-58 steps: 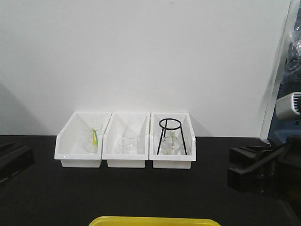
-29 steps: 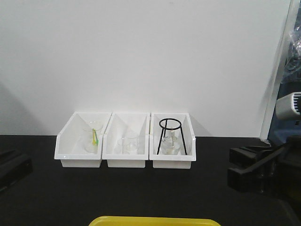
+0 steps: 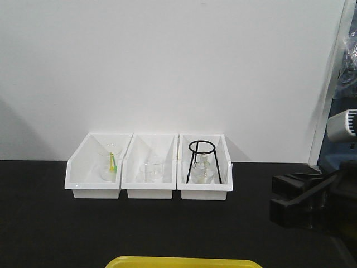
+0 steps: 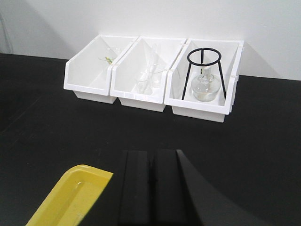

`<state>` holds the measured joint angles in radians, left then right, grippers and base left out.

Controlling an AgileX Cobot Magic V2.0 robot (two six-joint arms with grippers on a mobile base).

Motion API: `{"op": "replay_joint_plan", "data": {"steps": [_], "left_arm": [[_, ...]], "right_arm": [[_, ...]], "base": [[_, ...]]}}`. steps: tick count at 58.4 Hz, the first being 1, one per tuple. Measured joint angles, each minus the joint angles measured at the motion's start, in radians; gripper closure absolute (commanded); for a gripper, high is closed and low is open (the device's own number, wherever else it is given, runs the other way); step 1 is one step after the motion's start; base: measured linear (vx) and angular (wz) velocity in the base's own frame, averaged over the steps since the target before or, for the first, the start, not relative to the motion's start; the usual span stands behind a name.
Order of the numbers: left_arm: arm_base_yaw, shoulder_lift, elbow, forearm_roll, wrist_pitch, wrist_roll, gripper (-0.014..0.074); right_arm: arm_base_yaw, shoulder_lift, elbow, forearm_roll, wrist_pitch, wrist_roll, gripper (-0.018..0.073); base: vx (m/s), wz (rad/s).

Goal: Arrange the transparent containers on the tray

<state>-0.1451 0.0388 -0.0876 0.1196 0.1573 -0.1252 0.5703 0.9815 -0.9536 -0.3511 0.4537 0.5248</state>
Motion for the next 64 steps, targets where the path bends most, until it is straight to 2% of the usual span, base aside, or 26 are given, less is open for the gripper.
{"op": "replay_joint_plan", "data": {"steps": [6,10,58,64], "left_arm": [[0.04,-0.043,0.104,-0.025,0.0,0.0,0.0603],[0.054,-0.045,0.113,-0.036,0.012,0.003,0.0603],[0.054,-0.05,0.114,-0.052,0.038,0.007,0.0603],[0.054,-0.05,0.114,-0.052,0.038,0.007,0.0603]], "right_arm": [[0.0,0.0,0.0,0.0,0.001,0.0,0.0505],[0.0,0.0,0.0,0.0,0.001,0.0,0.0505],[0.0,0.0,0.0,0.0,0.009,0.0,0.0505],[-0.003,-0.012,0.004,0.0,0.029,-0.034,0.0505]], "base": [[0.0,0.0],[0.0,0.0],[0.0,0.0],[0.0,0.0]]}}
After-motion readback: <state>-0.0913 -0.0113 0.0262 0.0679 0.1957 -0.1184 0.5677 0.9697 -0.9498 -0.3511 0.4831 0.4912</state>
